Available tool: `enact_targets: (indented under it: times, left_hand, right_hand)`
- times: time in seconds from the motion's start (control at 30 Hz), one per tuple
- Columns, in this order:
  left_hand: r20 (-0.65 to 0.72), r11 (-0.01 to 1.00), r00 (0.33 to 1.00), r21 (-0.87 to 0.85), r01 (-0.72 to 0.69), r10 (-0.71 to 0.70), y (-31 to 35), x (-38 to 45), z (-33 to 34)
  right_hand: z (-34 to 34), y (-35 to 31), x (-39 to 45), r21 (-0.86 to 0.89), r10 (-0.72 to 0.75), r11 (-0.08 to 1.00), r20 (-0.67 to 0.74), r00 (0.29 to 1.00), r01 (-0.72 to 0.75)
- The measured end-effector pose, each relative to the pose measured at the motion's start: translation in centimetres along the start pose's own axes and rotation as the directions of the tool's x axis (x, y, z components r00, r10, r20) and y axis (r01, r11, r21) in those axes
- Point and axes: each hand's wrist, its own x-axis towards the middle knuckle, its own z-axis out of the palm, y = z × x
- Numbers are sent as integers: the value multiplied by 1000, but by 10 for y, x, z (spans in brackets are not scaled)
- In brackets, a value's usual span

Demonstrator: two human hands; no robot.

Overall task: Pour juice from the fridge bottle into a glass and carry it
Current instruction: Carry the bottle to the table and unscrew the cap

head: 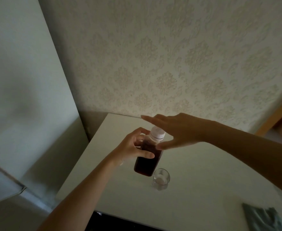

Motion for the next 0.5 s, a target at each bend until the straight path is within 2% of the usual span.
enact_targets:
  times: [0.07, 0.17, 0.33, 0.4, 0.5]
  left_hand:
    - [-14, 1000, 1000, -4, -9, 9, 1, 0, 0]
    - [-24, 1000, 1000, 3, -3, 3, -3, 0, 3]
    - [-76, 999, 996, 26, 43, -41, -23, -5, 8]
    - [-89, 997, 994, 44, 66, -62, -34, -7, 10]
    - [-138, 993, 987, 66, 94, -84, -52, -10, 20]
  right_hand:
    - [5, -2, 5, -55, 51, 997, -28, 998, -53]
    - [14, -3, 11, -177, -11, 984, -80, 997, -3]
    - [37, 2, 0, -50, -46, 998, -161, 986, 38]
    - [56, 5, -7, 137, 79, 989, -236, 969, -47]
    - [100, 8, -18, 382, 343, 895, -263, 902, -230]
